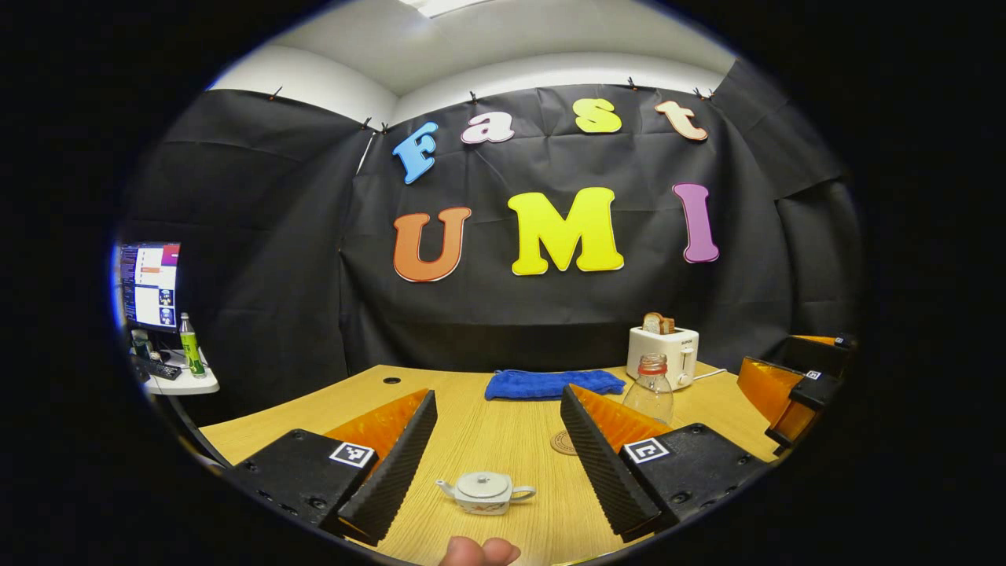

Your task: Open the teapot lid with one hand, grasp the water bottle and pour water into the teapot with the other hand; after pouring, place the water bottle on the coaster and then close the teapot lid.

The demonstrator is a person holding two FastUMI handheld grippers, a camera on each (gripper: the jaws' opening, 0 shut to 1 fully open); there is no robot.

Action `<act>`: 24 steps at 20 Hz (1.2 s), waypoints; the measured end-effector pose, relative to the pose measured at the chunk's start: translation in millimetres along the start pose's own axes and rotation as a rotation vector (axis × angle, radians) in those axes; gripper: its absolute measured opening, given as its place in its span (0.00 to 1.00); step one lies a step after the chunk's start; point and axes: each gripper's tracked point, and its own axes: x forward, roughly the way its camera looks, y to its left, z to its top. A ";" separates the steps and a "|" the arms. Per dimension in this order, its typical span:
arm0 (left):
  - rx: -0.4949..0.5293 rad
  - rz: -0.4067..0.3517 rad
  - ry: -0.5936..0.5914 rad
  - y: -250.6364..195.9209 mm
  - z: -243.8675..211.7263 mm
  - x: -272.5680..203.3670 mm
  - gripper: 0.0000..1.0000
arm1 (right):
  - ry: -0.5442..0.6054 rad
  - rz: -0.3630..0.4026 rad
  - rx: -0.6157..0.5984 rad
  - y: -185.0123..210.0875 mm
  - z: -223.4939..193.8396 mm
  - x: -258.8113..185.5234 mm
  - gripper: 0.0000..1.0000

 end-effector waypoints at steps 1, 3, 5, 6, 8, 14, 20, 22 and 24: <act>-0.003 0.003 -0.009 1.7 2.4 -2.9 0.99 | -0.006 0.002 0.002 -1.0 1.1 -1.1 0.94; -0.013 0.005 -0.009 4.5 -1.5 -7.9 0.99 | -0.017 0.007 -0.008 -1.5 0.4 -1.1 0.96; -0.022 0.002 0.024 8.3 -18.3 -11.2 0.99 | -0.026 0.008 -0.021 -4.3 -3.9 -0.1 0.94; -0.026 0.003 0.047 10.8 -28.2 -13.1 0.99 | -0.022 0.012 -0.024 -4.9 -7.3 0.6 0.94; -0.023 0.013 0.099 18.2 -50.3 -16.3 0.99 | -0.011 0.018 -0.030 -6.6 -16.6 0.1 0.96; -0.023 0.017 0.199 26.6 -87.2 -11.2 0.99 | 0.032 0.008 -0.021 -20.1 -37.0 4.6 0.96; -0.014 -0.048 0.259 15.4 -103.4 9.8 0.95 | 0.063 -0.016 -0.009 -34.1 -51.0 10.2 0.94; -0.008 -0.047 0.295 17.1 -112.8 18.0 0.89 | 0.069 -0.023 -0.007 -38.9 -53.6 12.9 0.94; -0.013 -0.057 0.324 14.9 -119.9 25.7 0.82 | 0.070 -0.032 -0.002 -44.8 -54.5 15.4 0.94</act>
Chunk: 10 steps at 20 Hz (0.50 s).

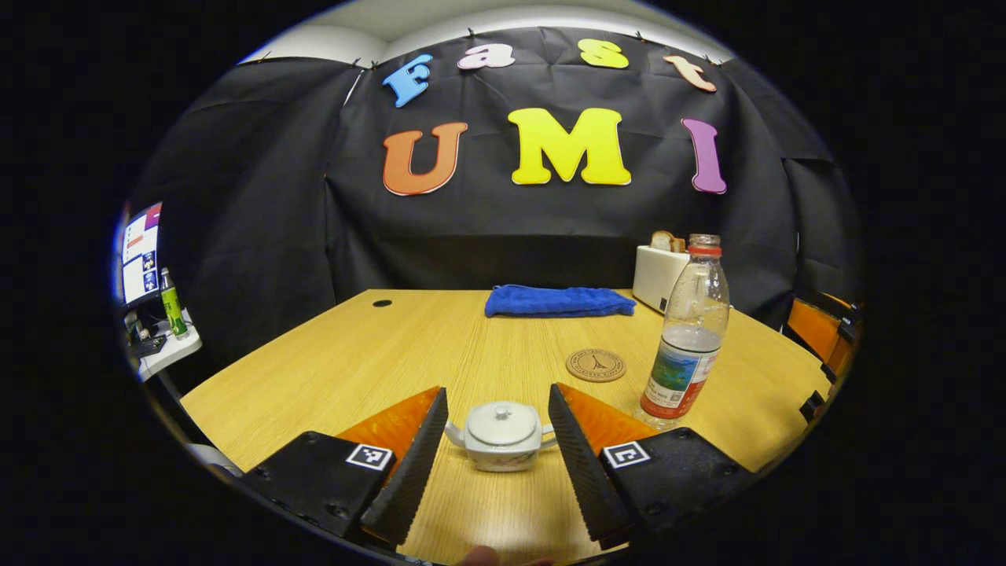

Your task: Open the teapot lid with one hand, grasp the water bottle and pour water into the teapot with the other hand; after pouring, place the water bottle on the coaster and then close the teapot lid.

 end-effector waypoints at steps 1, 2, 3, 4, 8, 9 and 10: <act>0.004 0.000 0.011 -0.3 -1.1 3.0 0.76 | 0.002 -0.005 0.001 -2.5 -1.1 1.3 0.94; 0.012 0.001 0.022 1.1 -3.3 6.7 0.72 | 0.006 -0.009 0.002 -4.8 -3.5 2.1 0.95; 0.024 0.005 0.034 3.7 -5.7 10.0 0.67 | 0.014 -0.011 0.005 -7.0 -7.0 2.8 0.95; 0.030 0.011 0.039 5.5 -6.0 12.4 0.63 | 0.022 -0.014 0.008 -9.2 -9.9 3.2 0.95; 0.042 0.013 0.065 4.4 -12.4 18.7 0.39 | 0.039 -0.024 0.008 -15.2 -15.7 7.0 0.95; 0.045 0.010 0.072 3.4 -14.7 19.5 0.33 | 0.037 -0.022 0.008 -14.8 -15.0 6.2 0.96; 0.049 0.009 0.077 1.1 -16.7 19.9 0.29 | 0.035 -0.020 0.005 -14.0 -14.5 6.8 0.95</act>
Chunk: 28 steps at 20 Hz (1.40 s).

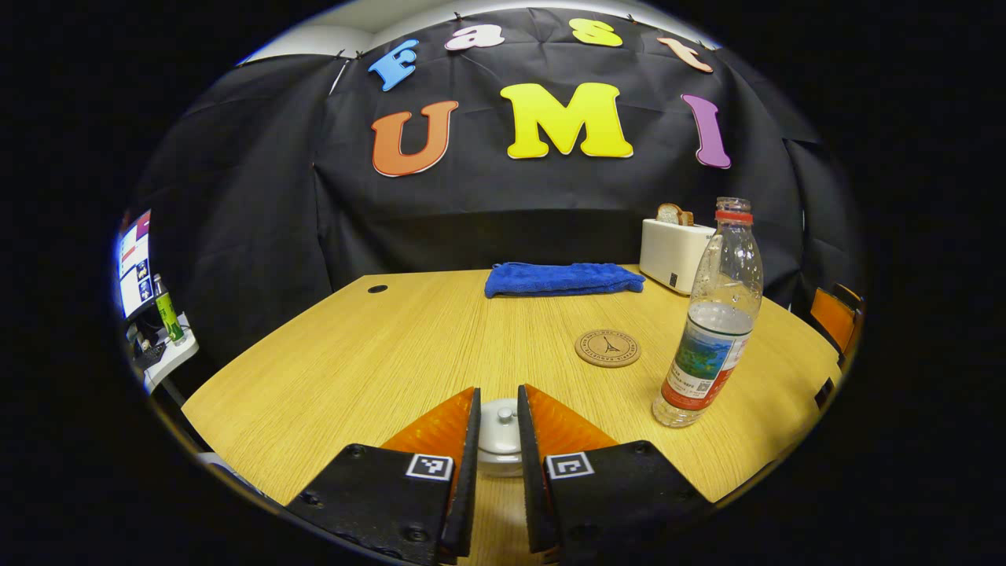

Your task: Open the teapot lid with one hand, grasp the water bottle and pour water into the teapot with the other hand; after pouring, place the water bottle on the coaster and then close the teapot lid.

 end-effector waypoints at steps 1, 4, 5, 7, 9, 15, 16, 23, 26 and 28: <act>0.010 0.002 -0.008 0.7 1.6 0.6 0.24 | -0.005 0.003 -0.006 1.9 0.8 0.2 0.95; 0.026 -0.006 -0.013 1.0 2.0 0.8 0.16 | -0.018 0.018 -0.016 5.4 4.5 -1.8 0.94; 0.033 -0.013 -0.017 -0.2 2.0 0.9 0.13 | -0.018 0.034 -0.017 9.6 4.0 -2.8 0.94; 0.044 -0.021 -0.027 0.6 3.6 2.2 0.06 | 0.007 0.116 -0.030 27.7 -2.4 -4.6 0.96; 0.031 -0.033 -0.033 -0.4 6.5 1.7 0.03 | 0.034 0.196 -0.035 44.9 -9.7 -9.4 0.95; -0.002 -0.044 -0.119 6.5 41.6 -20.0 0.03 | 0.063 0.328 -0.066 91.6 -20.6 -14.2 0.96; -0.009 -0.044 -0.134 8.6 45.7 -25.1 0.03 | 0.073 0.347 -0.070 100.5 -23.7 -12.6 0.95; -0.044 -0.027 -0.178 28.1 50.5 -56.6 0.03 | 0.169 0.375 -0.035 148.0 -53.6 31.3 0.95; -0.066 -0.021 -0.184 35.6 48.8 -62.5 0.03 | 0.212 0.366 0.004 155.2 -61.6 42.7 0.95; -0.080 -0.016 -0.189 41.4 49.0 -63.3 0.03 | 0.226 0.358 0.021 157.5 -63.2 48.2 0.95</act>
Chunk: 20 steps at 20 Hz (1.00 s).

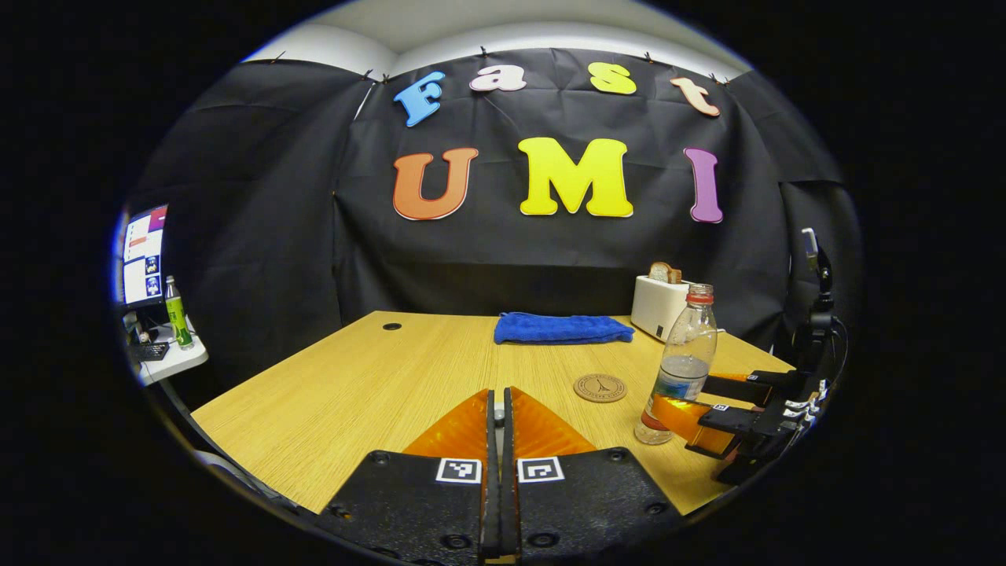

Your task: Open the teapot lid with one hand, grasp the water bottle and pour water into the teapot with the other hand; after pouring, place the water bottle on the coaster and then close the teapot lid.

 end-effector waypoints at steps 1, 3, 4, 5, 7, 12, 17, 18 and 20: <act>-0.004 0.002 -0.001 2.3 0.2 -0.3 0.03 | 0.001 0.000 0.002 0.8 0.6 1.0 0.92; -0.011 0.007 -0.008 8.2 3.7 -0.4 0.03 | -0.002 -0.006 -0.010 1.6 4.8 -2.0 0.76; -0.015 0.006 -0.011 9.5 5.2 -1.0 0.03 | -0.004 -0.009 -0.027 4.1 7.1 -1.4 0.77; -0.017 0.005 -0.014 10.5 5.2 -1.5 0.03 | -0.006 -0.010 -0.054 6.2 10.1 -1.2 0.76; -0.014 0.000 -0.013 12.2 5.0 0.1 0.03 | -0.017 -0.034 -0.151 4.6 17.9 -3.3 0.74; 0.016 -0.012 -0.005 20.6 10.0 -1.3 0.03 | -0.053 -0.146 -0.525 -7.0 42.1 1.2 0.72; -0.009 -0.024 0.006 31.9 6.8 -0.2 0.03 | -0.043 -0.222 -0.934 -4.4 42.0 19.0 0.72; -0.015 -0.022 0.009 36.3 7.0 -0.3 0.03 | -0.045 -0.227 -0.999 -3.7 41.0 20.4 0.72; -0.026 -0.015 0.005 44.1 9.2 -1.6 0.03 | -0.058 -0.225 -1.120 0.3 38.5 25.0 0.72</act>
